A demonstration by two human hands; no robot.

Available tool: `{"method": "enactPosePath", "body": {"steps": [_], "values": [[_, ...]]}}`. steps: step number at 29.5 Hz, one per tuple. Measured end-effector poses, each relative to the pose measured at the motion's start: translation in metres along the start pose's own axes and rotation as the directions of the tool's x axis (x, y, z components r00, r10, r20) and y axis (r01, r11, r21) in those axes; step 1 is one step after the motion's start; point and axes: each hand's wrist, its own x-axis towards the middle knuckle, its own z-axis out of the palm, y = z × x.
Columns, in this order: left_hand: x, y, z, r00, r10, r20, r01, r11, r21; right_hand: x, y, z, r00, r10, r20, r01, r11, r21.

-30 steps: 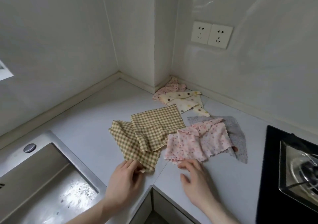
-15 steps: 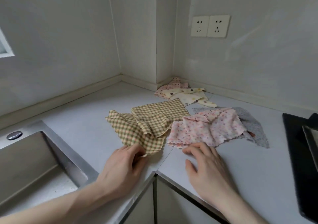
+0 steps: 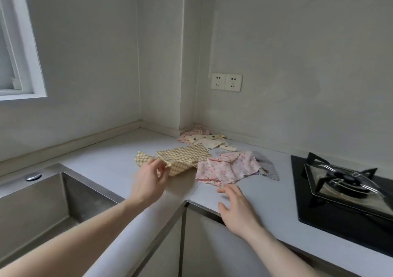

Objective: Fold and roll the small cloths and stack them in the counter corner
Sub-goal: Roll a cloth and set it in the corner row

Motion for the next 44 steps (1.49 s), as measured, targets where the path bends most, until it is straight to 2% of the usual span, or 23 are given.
{"method": "enactPosePath", "body": {"steps": [3, 5, 11, 18, 20, 24, 27, 31, 36, 40, 44], "values": [[0.039, 0.021, -0.031, 0.990, -0.035, -0.136, 0.041, 0.998, 0.039, -0.013, -0.007, -0.013, 0.996, 0.071, 0.048, -0.073, 0.997, 0.034], [0.062, 0.040, -0.052, 0.982, -0.059, -0.180, 0.067, 0.997, 0.037, -0.017, -0.014, -0.023, 0.992, 0.099, 0.083, -0.101, 0.995, 0.019], [0.106, 0.103, -0.108, 0.981, -0.066, -0.182, 0.070, 0.997, 0.017, -0.018, -0.049, -0.054, 0.990, 0.113, 0.080, -0.117, 0.992, 0.048], [0.118, 0.162, -0.141, 0.980, 0.077, -0.183, -0.069, 0.996, 0.049, -0.022, -0.101, -0.079, 0.992, 0.004, 0.128, -0.044, 0.949, 0.311], [0.115, 0.177, -0.143, 0.978, 0.153, -0.144, -0.147, 0.988, 0.056, -0.026, -0.114, -0.086, 0.992, -0.028, 0.120, -0.015, 0.938, 0.345], [0.099, 0.202, -0.135, 0.944, 0.330, 0.006, -0.328, 0.935, 0.134, -0.034, -0.135, -0.107, 0.999, -0.043, 0.000, 0.039, 0.899, 0.435], [0.081, 0.218, -0.125, 0.918, 0.385, 0.096, -0.394, 0.912, 0.112, -0.042, -0.141, -0.123, 0.999, -0.028, -0.047, 0.046, 0.882, 0.470], [0.065, 0.231, -0.112, 0.921, 0.335, 0.199, -0.342, 0.940, -0.002, -0.050, -0.131, -0.137, 0.992, 0.013, -0.129, 0.044, 0.904, 0.425], [0.048, 0.232, -0.099, 0.914, 0.312, 0.261, -0.281, 0.948, -0.148, -0.055, -0.095, -0.146, 0.965, 0.078, -0.249, 0.025, 0.921, 0.389], [0.039, 0.225, -0.097, 0.908, 0.294, 0.297, -0.253, 0.953, -0.169, -0.059, -0.066, -0.157, 0.947, 0.123, -0.298, -0.009, 0.934, 0.357], [0.032, 0.214, -0.095, 0.887, 0.291, 0.359, -0.257, 0.956, -0.139, -0.060, -0.046, -0.172, 0.939, 0.096, -0.331, 0.013, 0.950, 0.312]]}}
